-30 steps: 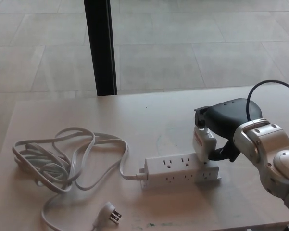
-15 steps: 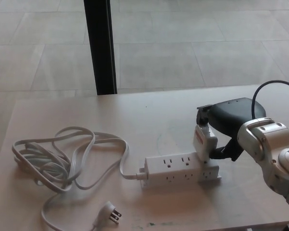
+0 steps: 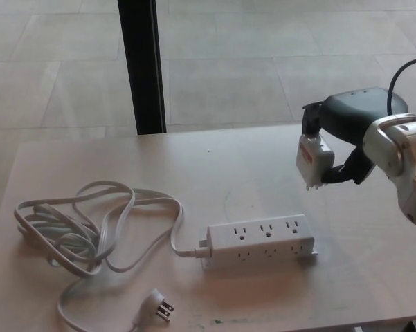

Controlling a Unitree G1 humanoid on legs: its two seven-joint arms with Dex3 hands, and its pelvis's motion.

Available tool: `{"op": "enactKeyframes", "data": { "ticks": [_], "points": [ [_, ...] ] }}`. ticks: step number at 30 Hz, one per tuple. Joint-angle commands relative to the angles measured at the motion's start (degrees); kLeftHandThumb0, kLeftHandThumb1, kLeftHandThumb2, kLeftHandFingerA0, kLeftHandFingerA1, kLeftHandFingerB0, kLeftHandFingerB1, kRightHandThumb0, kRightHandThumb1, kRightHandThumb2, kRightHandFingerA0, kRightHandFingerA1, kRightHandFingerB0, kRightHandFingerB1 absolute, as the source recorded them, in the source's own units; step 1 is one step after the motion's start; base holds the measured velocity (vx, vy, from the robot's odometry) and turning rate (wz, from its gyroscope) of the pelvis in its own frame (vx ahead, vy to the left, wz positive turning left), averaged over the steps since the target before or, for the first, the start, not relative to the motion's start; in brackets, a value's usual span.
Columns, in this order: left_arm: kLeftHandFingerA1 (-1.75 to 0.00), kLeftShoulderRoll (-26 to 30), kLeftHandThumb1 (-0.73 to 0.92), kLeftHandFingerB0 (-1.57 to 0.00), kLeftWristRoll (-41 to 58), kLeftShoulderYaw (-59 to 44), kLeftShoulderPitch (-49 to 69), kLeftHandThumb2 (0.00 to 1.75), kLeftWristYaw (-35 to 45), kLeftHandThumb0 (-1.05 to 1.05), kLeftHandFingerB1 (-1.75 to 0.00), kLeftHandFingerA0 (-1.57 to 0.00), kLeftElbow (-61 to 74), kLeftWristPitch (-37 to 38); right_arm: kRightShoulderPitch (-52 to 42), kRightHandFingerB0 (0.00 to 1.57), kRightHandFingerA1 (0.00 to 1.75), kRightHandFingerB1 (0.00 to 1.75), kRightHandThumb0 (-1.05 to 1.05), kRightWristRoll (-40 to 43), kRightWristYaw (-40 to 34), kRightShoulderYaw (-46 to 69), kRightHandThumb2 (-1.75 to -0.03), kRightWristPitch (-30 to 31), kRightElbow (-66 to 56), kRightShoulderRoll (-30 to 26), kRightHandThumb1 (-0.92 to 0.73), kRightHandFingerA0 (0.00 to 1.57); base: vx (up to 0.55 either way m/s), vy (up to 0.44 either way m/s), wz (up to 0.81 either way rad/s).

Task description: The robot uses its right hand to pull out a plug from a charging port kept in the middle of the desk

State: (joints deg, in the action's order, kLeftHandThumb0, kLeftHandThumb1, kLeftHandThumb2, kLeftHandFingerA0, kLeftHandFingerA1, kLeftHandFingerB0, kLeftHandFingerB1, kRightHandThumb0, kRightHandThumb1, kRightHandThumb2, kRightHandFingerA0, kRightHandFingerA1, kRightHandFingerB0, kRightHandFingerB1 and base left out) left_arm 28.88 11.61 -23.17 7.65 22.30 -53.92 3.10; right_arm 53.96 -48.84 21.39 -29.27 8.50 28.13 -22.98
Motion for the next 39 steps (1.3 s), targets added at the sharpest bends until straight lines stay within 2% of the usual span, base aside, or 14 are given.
{"op": "enactKeyframes", "data": {
  "ticks": [1,2,6,7,13,22,23,24,32,33,34,35,36,39],
  "points": [
    [-0.53,1.3,0.92,-0.03,0.1,-0.1,0.6,0.85,0.0,-0.94,-0.29,-0.32,0.1,-0.9,1.0,0.78,1.75,0.85,-0.41,0.7,1.6,1.0,-0.94,-0.9,-0.8,-1.9,-0.6,0.9,0.0,0.0,0.0],
    [-0.61,1.2,0.88,-0.1,0.3,-0.2,0.7,1.26,0.1,-0.94,-0.16,-0.33,0.3,-1.1,0.8,0.78,1.75,0.8,-0.41,0.8,1.6,1.3,-0.97,-1.0,-1.0,-2.1,-0.59,0.92,0.0,0.0,0.0],
    [-0.56,1.0,0.92,-0.05,0.0,-0.1,1.2,0.87,-0.3,-0.96,-0.27,-0.37,0.5,-0.2,0.8,0.8,1.75,0.93,-0.4,0.1,3.4,1.3,-0.97,0.3,-1.2,-3.0,-0.58,0.92,0.0,0.0,0.0],
    [-0.59,1.2,0.88,-0.07,-0.2,0.1,1.1,1.26,-0.3,-0.9,-0.21,-0.31,0.0,0.0,-0.1,0.76,1.75,0.8,-0.39,0.3,2.9,1.7,-0.92,-0.5,-0.9,-4.3,-0.6,0.92,0.0,0.0,0.0],
    [-0.6,1.0,0.87,-0.02,0.5,-0.5,1.1,1.27,0.1,-0.91,-0.15,-0.32,-0.2,-0.2,-3.2,0.73,1.57,0.69,-0.41,0.1,3.3,1.1,-0.85,-0.7,0.5,-7.1,-0.63,0.84,0.0,0.0,0.0],
    [-0.62,0.7,0.91,-0.08,0.9,-1.0,1.2,1.26,-0.5,-0.95,-0.21,-0.37,0.2,-0.5,-9.2,0.75,1.59,0.81,-0.42,-1.9,-0.2,-1.4,-0.79,-2.0,4.4,-8.4,-0.68,0.83,0.0,0.0,0.0],
    [-0.56,0.8,0.91,-0.02,1.1,-1.1,1.3,0.9,-0.1,-0.94,-0.26,-0.36,0.6,-0.9,-11.0,0.69,1.55,0.67,-0.44,-2.2,-1.1,-2.0,-0.76,-1.3,5.6,-7.9,-0.71,0.81,0.0,0.0,0.0],
    [-0.62,0.9,0.85,0.0,1.1,-1.0,1.1,1.26,0.0,-0.86,-0.18,-0.34,-0.1,-0.5,-11.5,0.67,1.51,0.67,-0.44,-2.1,-1.0,-2.2,-0.75,-0.8,5.9,-7.5,-0.71,0.8,0.0,0.0,0.0],
    [-0.61,0.8,0.9,-0.08,1.4,-1.4,0.8,1.26,-0.2,-0.96,-0.19,-0.34,-0.7,-0.6,-12.9,0.69,1.53,0.73,-0.45,-3.6,-4.8,-4.9,-0.7,-2.1,8.1,-5.9,-0.73,0.74,0.0,0.0,0.0],
    [-0.59,0.8,0.92,-0.05,1.3,-1.4,0.8,0.86,-0.3,-0.93,-0.3,-0.39,-0.7,-0.5,-12.8,0.7,1.69,1.0,-0.45,-3.7,-4.7,-5.2,-0.68,-1.9,8.2,-5.7,-0.72,0.77,0.0,0.0,0.0],
    [-0.59,0.8,0.92,-0.05,1.2,-1.3,0.8,0.86,-0.5,-0.93,-0.3,-0.39,-0.7,-0.4,-12.8,0.7,1.69,1.0,-0.45,-3.8,-4.3,-5.5,-0.68,-1.6,8.3,-5.4,-0.72,0.77,0.0,0.0,0.0],
    [-0.63,0.8,0.9,-0.08,1.2,-1.3,1.0,1.26,-0.7,-0.96,-0.2,-0.36,-0.2,-0.5,-11.8,0.67,1.62,0.82,-0.46,-5.0,-2.3,-6.9,-0.65,-1.3,8.7,-5.3,-0.72,0.75,0.0,0.0,0.0],
    [-0.6,0.9,0.81,0.0,1.5,-1.5,0.8,1.24,0.2,-0.85,-0.22,-0.3,-1.1,0.0,-11.2,0.36,1.41,0.46,-0.56,-6.6,-0.3,-8.5,-0.62,-0.8,8.5,-5.5,-0.65,0.77,0.0,0.0,0.0],
    [-0.56,0.9,0.91,-0.02,1.5,-1.5,0.9,0.89,0.3,-0.97,-0.27,-0.35,-0.8,-0.3,-11.0,0.22,1.32,0.36,-0.65,-6.8,0.6,-9.2,-0.6,0.3,7.8,-5.7,-0.66,0.82,0.0,0.0,0.0]
  ]
}}
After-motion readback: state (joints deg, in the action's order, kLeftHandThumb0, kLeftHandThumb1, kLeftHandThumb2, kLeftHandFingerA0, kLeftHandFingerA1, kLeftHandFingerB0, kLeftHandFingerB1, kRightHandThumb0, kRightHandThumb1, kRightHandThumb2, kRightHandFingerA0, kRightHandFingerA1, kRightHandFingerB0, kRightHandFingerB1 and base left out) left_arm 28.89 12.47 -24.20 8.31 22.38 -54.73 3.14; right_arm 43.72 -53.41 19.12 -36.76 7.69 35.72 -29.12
